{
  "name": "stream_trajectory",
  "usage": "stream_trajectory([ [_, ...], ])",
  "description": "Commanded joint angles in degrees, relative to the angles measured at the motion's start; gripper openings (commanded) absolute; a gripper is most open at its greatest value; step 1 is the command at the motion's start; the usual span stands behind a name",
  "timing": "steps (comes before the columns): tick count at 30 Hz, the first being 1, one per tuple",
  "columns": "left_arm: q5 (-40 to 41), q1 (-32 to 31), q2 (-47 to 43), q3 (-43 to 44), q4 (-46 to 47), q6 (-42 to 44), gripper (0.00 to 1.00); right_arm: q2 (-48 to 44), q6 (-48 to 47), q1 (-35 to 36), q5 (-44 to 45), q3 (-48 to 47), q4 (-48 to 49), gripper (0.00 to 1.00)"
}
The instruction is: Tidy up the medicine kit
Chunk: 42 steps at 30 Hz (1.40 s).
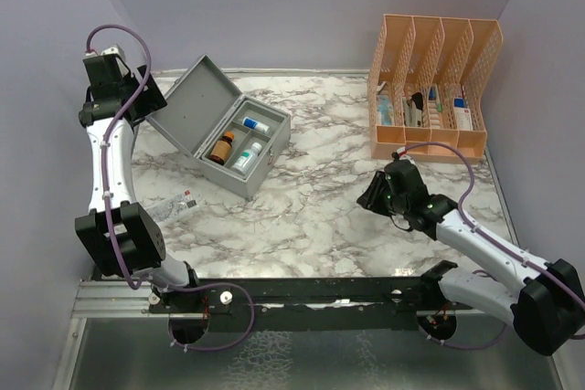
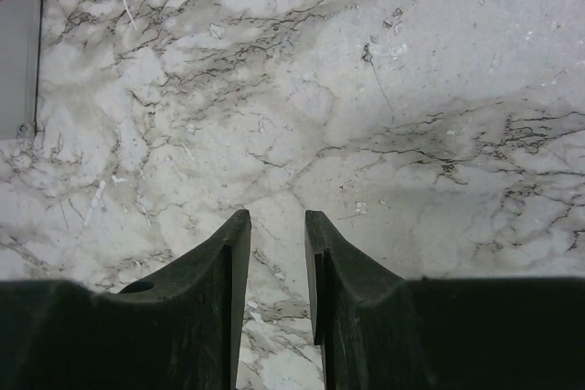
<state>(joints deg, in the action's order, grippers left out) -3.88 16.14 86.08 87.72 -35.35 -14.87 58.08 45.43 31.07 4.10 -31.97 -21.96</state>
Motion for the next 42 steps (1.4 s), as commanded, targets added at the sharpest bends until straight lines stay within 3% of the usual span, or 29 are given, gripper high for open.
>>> stream_trajectory([
  [1, -8.5, 2.1, 1.4, 2.1, 2.0, -1.0, 0.84, -1.1, 0.9, 0.2, -0.8, 0.6, 2.5, 0.31],
  [5, -10.2, 3.0, 2.0, 1.1, 2.8, 0.3, 0.90, -1.4, 0.3, 0.2, -0.4, 0.6, 2.0, 0.31],
  [12, -22.8, 3.8, 3.3, -2.2, 6.9, 0.6, 0.94, -2.1, 0.2, 0.2, 0.0, 0.9, 1.9, 0.31],
  [16, -23.5, 4.3, 2.9, -3.1, 8.2, 0.3, 0.97, -3.0, 0.4, 0.2, 0.1, 1.6, 1.8, 0.31],
  [18, -19.7, 4.3, 2.3, -4.0, 8.3, 0.2, 0.99, -3.5, 0.3, 0.2, 0.2, 1.7, 1.6, 0.31],
  [24, -18.1, 4.6, 0.0, -7.8, 10.1, -1.2, 0.99, -4.1, 0.5, 0.2, 0.2, 1.8, 1.6, 0.32],
  [33, -24.3, 4.7, -2.6, -8.5, 9.9, -2.9, 0.98, -3.8, 0.9, 0.2, -0.4, 1.7, 1.8, 0.32],
  [38, -30.8, 4.7, -3.5, -8.3, 9.5, -2.5, 0.89, -3.5, 1.0, 0.2, -0.5, 1.5, 1.9, 0.33],
  [42, -30.4, 4.8, -4.9, -9.7, 8.2, -1.2, 0.87, -2.8, 0.8, 0.2, -0.7, 1.2, 2.2, 0.32],
])
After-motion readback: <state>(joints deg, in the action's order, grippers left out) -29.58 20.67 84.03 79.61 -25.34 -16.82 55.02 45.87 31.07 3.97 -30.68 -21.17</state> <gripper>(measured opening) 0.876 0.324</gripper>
